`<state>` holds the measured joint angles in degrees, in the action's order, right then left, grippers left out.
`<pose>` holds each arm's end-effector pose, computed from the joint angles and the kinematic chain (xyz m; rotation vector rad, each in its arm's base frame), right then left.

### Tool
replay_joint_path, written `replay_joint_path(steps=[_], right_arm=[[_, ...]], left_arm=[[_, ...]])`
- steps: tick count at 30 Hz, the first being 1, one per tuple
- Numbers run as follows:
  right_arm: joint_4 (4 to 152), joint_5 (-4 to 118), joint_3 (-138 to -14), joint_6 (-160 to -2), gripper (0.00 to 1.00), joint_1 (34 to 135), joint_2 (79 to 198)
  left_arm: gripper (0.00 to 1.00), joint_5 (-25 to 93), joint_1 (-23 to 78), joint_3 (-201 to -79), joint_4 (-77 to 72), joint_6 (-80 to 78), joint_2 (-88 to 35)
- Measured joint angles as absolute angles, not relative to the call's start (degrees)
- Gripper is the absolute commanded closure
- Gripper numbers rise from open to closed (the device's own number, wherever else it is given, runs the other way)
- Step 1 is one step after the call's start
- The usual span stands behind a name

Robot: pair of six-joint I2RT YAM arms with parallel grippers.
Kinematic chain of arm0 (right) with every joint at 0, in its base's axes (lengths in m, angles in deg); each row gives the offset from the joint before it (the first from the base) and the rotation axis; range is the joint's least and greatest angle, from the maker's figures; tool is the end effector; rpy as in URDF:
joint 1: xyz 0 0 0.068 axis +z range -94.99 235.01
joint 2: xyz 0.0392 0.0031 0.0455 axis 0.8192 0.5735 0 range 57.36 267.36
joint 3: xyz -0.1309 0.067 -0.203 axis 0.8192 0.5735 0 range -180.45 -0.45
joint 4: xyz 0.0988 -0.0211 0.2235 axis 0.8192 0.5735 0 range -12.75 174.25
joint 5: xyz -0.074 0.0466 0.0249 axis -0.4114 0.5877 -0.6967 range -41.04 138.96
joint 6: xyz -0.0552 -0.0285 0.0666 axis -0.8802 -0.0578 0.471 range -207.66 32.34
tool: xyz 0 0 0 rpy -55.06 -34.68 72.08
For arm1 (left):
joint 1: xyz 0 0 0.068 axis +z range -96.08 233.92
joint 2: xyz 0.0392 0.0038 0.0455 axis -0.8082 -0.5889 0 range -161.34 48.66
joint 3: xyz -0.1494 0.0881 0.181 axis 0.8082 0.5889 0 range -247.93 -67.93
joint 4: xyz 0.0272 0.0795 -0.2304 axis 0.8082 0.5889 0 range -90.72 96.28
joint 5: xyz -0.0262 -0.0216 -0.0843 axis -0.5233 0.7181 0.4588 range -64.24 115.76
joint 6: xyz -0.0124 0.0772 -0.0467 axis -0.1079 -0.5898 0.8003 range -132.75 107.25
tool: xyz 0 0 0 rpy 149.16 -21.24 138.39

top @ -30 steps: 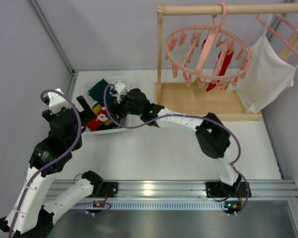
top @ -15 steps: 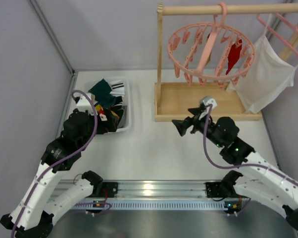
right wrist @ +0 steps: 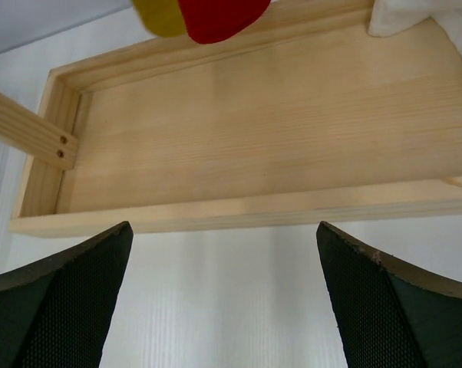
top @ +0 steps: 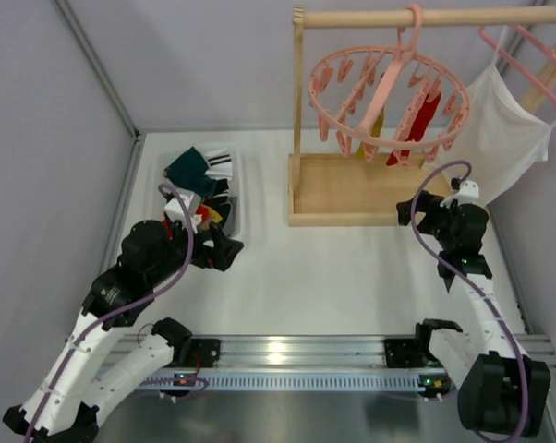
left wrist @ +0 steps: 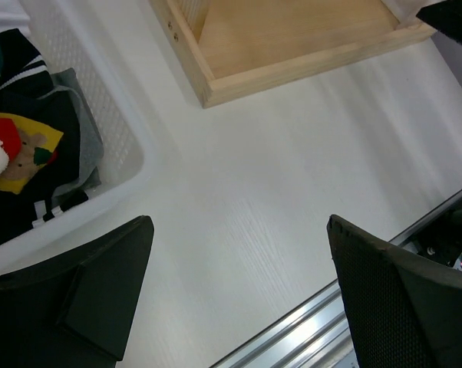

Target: Remove the socks clipped to the hanger

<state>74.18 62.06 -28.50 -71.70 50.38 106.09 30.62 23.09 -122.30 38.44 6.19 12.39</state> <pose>0.2421 -0.0010 0.2240 0.1804 1.8760 0.3504 0.1409 -0.0922 0.3281 0.2643 1.9767 -0.6527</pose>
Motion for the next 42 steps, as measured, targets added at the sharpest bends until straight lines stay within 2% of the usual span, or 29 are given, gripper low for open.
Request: replay_joint_path(steps=[11,22,30,42], right_arm=[[43.64,70.11,-30.20,-67.83,0.05,45.23,129.22],[21.70,69.28,-31.01,-67.76,0.05,43.48,139.69],[11.88,72.49,-35.32,-68.07,0.05,42.34,149.96],[7.60,79.24,-45.53,-70.41,0.04,41.03,161.81]], left_arm=[[0.02,28.24,23.07,-117.05,37.96,6.12,18.64],[0.02,27.56,23.07,-116.94,37.81,6.52,20.67],[0.02,27.60,22.68,-116.81,37.81,6.60,20.67],[0.02,27.60,22.59,-116.75,37.81,6.60,20.63]])
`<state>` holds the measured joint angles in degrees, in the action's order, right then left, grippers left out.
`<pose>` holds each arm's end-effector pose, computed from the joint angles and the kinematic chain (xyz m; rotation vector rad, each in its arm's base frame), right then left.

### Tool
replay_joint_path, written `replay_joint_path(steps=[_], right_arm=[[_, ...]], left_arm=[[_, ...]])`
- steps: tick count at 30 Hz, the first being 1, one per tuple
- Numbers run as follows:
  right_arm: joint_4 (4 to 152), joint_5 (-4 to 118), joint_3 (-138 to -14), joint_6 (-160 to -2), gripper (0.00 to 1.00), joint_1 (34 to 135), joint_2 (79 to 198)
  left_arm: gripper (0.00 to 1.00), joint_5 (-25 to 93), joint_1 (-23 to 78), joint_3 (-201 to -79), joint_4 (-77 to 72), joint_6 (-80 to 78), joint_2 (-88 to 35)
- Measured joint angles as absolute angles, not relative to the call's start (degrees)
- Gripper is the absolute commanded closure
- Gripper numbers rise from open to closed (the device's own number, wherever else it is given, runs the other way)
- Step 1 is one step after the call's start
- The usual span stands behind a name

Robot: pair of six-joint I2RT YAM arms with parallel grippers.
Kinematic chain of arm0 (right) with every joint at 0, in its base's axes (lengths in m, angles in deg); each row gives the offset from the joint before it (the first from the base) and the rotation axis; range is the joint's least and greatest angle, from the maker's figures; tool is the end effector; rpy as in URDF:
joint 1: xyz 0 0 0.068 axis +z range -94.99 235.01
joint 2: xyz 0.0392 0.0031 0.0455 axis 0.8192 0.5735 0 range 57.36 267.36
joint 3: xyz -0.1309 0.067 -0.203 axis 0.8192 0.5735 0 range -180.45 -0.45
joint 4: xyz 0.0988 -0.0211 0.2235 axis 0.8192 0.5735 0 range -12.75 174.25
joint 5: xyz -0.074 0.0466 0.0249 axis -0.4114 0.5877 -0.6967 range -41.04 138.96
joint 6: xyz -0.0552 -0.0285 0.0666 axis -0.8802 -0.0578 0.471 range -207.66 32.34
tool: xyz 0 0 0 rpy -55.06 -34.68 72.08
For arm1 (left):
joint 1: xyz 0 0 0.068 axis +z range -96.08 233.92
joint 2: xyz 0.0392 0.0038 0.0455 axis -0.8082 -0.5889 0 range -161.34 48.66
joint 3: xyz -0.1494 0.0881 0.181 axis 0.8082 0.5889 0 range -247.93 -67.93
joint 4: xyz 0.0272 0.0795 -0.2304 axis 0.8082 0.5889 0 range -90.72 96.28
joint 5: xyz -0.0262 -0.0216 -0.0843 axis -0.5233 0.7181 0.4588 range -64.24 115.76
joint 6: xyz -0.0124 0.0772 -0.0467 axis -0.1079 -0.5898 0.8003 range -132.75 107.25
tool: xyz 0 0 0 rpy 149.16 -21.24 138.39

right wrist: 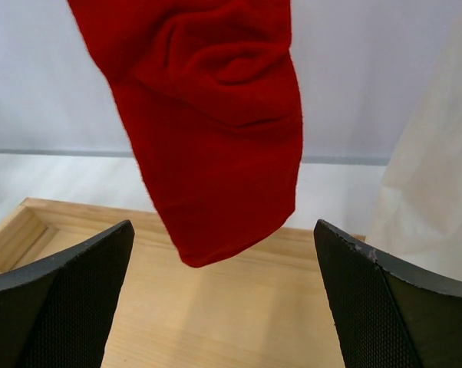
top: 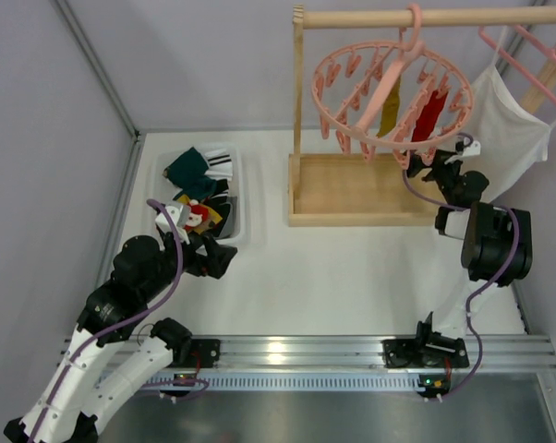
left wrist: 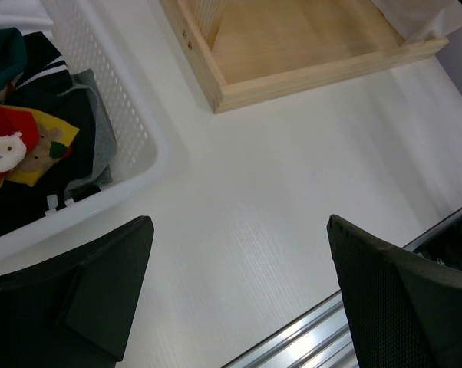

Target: Remove the socks clipped to the hanger

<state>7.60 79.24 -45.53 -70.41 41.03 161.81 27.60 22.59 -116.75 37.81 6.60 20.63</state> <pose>0.3883 -0.0542 0.2075 -0.0583 1.4276 0.4143 0.1241 -0.0787 0.3163 0.2240 1.9172 -0.6311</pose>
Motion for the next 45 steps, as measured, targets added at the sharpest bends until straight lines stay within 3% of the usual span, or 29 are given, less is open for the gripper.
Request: replay_joint_path(steps=[18,21,25,27,30,31,32,45], right_arm=[[5.11,87.66,-60.72,-70.43,0.04,38.54,176.56],[4.74,87.70,-62.20,-69.07,0.07,38.43,178.83],[4.63,88.88,-65.44,-65.80,0.22,38.41,182.22],[4.58,89.91,-67.54,-63.65,0.23,38.54,183.77],[4.63,91.11,-70.42,-61.23,0.18,39.17,185.43],[4.67,91.16,-70.99,-60.88,0.03,39.41,185.52],[4.58,91.05,-71.21,-60.75,0.00,39.65,185.52],[4.19,86.81,-75.32,-62.15,0.01,41.49,186.24]], left_arm=[[0.02,27.87,22.48,-116.75,37.79,6.58,18.55],[0.02,27.84,22.48,-116.75,37.79,6.56,18.12],[0.02,27.84,22.48,-116.75,37.76,6.56,17.57],[0.02,27.84,22.48,-116.75,37.76,6.54,17.13],[0.02,27.84,22.48,-116.75,37.76,6.54,16.63],[0.02,27.84,22.48,-116.75,37.76,6.54,16.54],[0.02,27.84,22.48,-116.75,37.76,6.54,16.52],[0.02,27.87,22.48,-116.75,37.76,6.38,15.78]])
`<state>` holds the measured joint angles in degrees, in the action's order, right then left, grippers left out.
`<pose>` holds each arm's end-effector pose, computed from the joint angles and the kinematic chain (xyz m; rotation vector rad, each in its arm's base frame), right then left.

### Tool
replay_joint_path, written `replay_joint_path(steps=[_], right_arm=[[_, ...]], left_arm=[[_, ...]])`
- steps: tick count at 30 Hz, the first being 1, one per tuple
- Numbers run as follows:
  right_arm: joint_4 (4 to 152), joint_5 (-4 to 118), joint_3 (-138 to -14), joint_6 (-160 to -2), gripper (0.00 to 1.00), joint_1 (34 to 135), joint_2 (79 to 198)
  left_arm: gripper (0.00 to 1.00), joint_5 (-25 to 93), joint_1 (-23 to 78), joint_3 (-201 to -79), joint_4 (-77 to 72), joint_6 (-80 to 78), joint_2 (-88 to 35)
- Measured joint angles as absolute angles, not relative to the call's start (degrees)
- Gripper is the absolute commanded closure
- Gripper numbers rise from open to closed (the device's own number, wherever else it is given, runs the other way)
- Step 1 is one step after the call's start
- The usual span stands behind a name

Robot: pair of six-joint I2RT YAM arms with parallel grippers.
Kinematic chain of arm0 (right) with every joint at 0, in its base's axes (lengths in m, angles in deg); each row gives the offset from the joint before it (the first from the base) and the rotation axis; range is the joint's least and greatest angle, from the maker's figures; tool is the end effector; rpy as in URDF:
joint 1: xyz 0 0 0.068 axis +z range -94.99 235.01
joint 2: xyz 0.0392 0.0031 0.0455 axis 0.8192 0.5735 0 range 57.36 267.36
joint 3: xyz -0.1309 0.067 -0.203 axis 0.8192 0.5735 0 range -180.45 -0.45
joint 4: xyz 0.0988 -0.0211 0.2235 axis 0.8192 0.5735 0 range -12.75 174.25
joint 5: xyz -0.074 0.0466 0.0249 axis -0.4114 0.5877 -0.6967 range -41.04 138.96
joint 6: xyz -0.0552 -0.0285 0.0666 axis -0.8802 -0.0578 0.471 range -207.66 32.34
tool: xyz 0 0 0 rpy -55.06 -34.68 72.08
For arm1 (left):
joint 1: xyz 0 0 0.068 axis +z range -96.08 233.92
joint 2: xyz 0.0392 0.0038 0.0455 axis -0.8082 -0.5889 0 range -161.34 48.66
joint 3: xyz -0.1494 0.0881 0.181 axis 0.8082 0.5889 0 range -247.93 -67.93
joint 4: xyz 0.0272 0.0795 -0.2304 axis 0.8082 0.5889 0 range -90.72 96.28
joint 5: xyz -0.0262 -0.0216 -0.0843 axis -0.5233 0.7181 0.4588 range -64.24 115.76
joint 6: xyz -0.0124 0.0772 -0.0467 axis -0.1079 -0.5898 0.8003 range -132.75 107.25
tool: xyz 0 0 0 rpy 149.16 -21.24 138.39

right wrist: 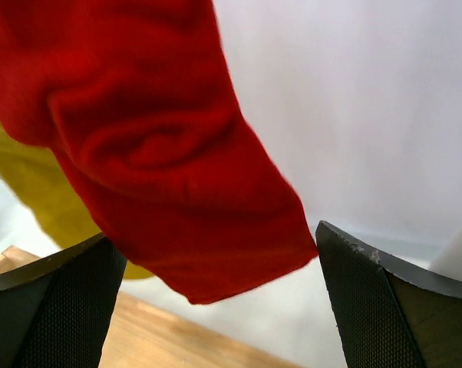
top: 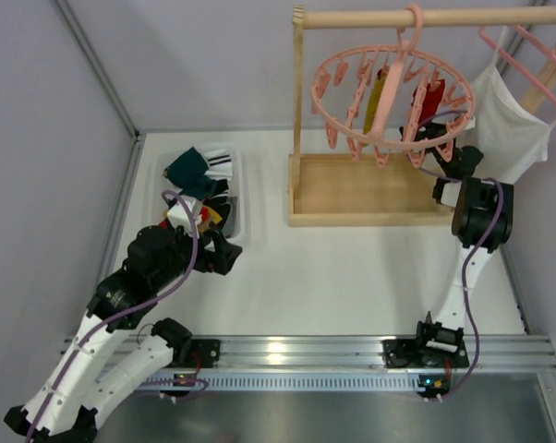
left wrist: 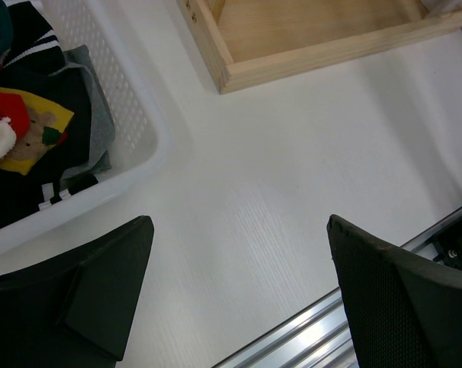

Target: Remove the socks clipped to the hanger

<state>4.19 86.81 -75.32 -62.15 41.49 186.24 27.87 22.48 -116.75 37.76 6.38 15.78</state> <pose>0.4827 -0.0645 0.1975 -0.1435 1.3253 0.5859 0.1380 -0.0879 0.3050 0.2408 2.0006 -0.6083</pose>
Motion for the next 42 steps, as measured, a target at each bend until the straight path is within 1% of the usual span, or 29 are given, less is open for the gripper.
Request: replay_joint_path(steps=[2,3,6,8,9,10,11,14,16,18,24,33,42], right_arm=[[4.13,87.07,-76.98,-62.50,0.10,41.71,186.42],[4.10,87.33,-77.68,-62.65,0.19,41.93,186.42],[3.91,87.90,-78.95,-63.00,0.28,42.89,186.42],[3.78,88.12,-78.97,-62.74,0.39,43.52,186.42],[3.82,88.16,-78.92,-62.54,0.74,43.67,186.42],[3.71,88.31,-78.84,-62.47,0.86,43.78,186.42],[3.67,88.31,-78.79,-61.82,0.90,43.98,186.42],[3.43,88.05,-77.66,-60.53,0.91,44.02,186.42],[3.25,87.72,-76.02,-59.92,0.94,43.98,186.29],[3.21,87.18,-73.09,-59.13,1.00,43.98,185.70],[3.38,85.54,-62.97,-59.39,1.00,44.35,180.06],[3.23,82.24,-54.31,-60.92,1.00,45.10,169.35],[3.25,76.77,-41.37,-61.62,1.00,45.77,159.64]], left_arm=[[0.02,27.87,22.48,-116.75,37.76,6.36,15.36],[0.02,27.87,22.48,-116.75,37.76,6.36,15.23],[0.02,27.87,22.50,-116.75,37.76,6.34,15.12],[0.02,27.87,22.50,-116.75,37.76,6.34,15.12],[0.02,27.87,22.50,-116.75,37.76,6.34,15.12],[0.02,27.87,22.50,-116.75,37.76,6.34,15.12],[0.02,27.87,22.48,-116.75,37.76,6.34,15.12],[0.02,27.87,22.50,-116.75,37.76,6.32,15.12],[0.02,27.87,22.50,-116.75,37.76,6.32,15.17],[0.02,27.87,22.50,-116.75,37.76,6.34,15.17],[0.02,27.89,22.48,-116.75,37.76,6.32,15.17],[0.02,27.95,22.50,-116.75,37.76,6.32,15.28],[0.02,27.89,22.50,-116.75,37.63,6.32,15.41]])
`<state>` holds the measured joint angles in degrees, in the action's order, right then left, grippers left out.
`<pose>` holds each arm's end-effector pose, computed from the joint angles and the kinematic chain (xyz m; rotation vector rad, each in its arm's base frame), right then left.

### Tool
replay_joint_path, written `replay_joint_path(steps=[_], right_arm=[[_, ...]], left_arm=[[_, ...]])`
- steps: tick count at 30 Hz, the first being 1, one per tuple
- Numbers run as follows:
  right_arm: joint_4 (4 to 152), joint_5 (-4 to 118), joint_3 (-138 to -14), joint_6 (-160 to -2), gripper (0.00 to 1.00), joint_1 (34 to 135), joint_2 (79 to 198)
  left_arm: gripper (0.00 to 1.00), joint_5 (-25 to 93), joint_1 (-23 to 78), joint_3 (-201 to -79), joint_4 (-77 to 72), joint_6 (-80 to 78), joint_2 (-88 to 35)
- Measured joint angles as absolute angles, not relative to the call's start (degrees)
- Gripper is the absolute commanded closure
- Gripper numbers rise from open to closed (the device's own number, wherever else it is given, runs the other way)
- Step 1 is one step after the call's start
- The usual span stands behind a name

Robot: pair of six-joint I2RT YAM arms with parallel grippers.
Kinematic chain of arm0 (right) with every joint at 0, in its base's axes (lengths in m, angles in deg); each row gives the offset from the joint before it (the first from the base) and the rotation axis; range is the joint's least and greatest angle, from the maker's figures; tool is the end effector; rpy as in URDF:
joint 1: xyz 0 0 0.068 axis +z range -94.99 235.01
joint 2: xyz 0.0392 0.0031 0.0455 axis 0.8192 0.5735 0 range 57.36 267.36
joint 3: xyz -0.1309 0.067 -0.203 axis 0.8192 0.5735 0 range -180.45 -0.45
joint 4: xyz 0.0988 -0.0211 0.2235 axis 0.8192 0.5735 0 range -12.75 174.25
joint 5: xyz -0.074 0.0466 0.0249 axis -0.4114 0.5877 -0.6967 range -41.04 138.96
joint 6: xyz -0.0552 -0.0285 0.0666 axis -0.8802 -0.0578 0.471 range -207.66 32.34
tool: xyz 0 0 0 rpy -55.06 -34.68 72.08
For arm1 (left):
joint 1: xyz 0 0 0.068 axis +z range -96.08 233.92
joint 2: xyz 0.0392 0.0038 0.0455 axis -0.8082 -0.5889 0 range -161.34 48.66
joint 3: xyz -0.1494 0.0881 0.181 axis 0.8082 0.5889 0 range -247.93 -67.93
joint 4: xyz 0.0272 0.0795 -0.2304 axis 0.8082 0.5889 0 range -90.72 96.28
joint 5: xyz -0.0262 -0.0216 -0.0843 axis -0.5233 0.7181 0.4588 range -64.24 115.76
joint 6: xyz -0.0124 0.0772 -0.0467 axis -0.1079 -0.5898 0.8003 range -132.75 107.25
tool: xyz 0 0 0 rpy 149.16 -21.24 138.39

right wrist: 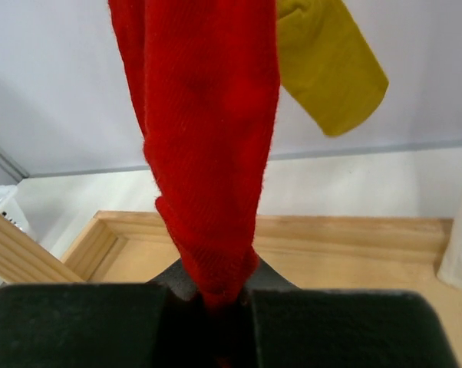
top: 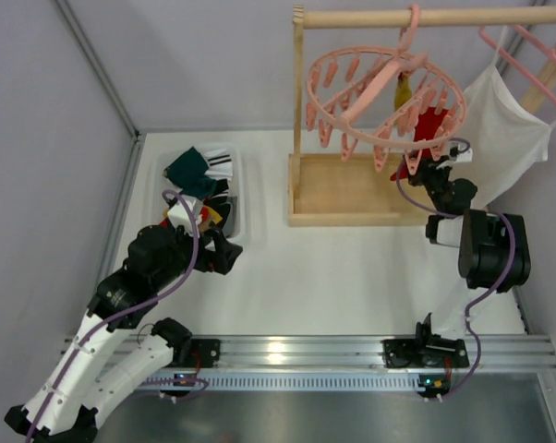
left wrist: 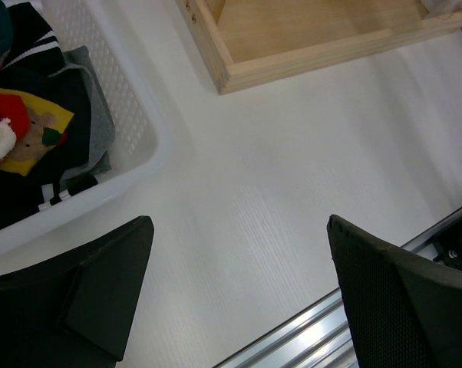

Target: Remove the socks clipped to the hanger

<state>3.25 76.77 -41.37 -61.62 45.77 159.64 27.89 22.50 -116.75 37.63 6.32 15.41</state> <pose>0.3769 -0.0227 0.2101 0.0112 1.3994 0.5716 0.1392 -0.0886 0.3044 0.2421 2.0046 -0.6064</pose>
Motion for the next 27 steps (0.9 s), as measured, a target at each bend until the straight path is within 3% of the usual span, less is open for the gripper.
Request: replay_joint_path(steps=[11,27], right_arm=[[3.54,65.85,-28.41,-64.81,1.00,52.33,148.41],[3.14,52.73,-19.45,-77.60,1.00,70.32,131.16]], left_arm=[[0.02,27.78,22.50,-116.75,37.39,6.34,16.30],[0.02,25.68,22.48,-116.75,37.37,6.45,17.66]])
